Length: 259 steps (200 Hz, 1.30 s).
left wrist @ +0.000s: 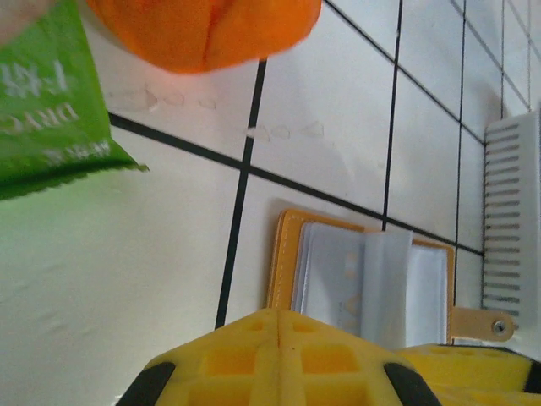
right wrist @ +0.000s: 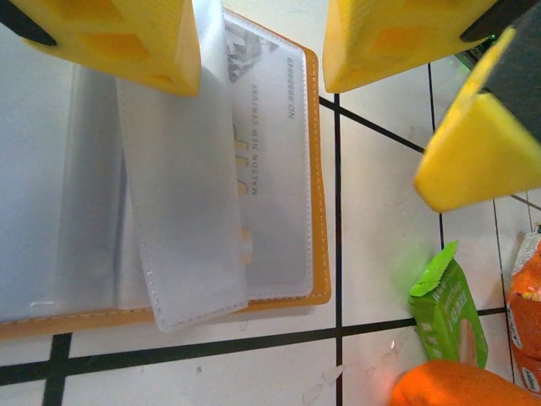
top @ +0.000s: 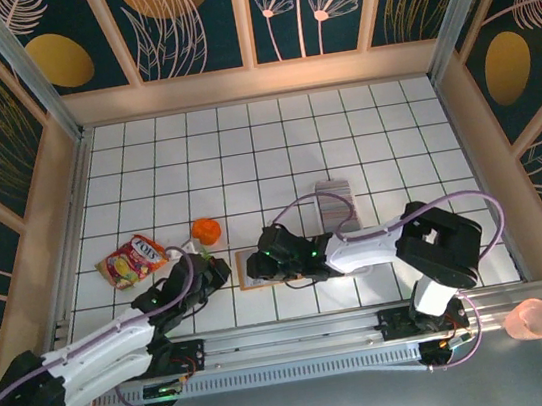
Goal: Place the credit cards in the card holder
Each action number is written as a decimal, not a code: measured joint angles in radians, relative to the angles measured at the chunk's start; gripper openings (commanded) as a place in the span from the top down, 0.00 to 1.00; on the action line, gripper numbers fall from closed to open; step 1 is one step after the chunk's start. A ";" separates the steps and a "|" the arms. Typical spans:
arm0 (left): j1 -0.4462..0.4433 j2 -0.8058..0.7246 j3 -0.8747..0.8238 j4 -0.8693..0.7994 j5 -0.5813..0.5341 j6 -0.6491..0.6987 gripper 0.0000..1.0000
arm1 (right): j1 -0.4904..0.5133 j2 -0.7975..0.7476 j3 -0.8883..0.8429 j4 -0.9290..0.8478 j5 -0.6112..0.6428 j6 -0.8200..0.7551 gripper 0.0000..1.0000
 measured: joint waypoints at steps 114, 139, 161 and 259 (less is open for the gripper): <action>0.000 -0.248 0.000 -0.264 -0.182 -0.065 1.00 | 0.018 0.101 0.148 0.040 -0.032 -0.013 0.57; 0.000 -0.259 0.000 -0.301 -0.211 -0.069 1.00 | 0.018 0.124 0.191 0.040 -0.032 -0.034 0.57; 0.000 -0.273 0.005 -0.336 -0.233 -0.070 1.00 | 0.017 0.161 0.232 0.049 -0.033 -0.050 0.57; 0.000 -0.401 0.072 -0.509 -0.315 -0.092 0.97 | -0.088 0.327 0.482 0.145 -0.144 -0.171 0.52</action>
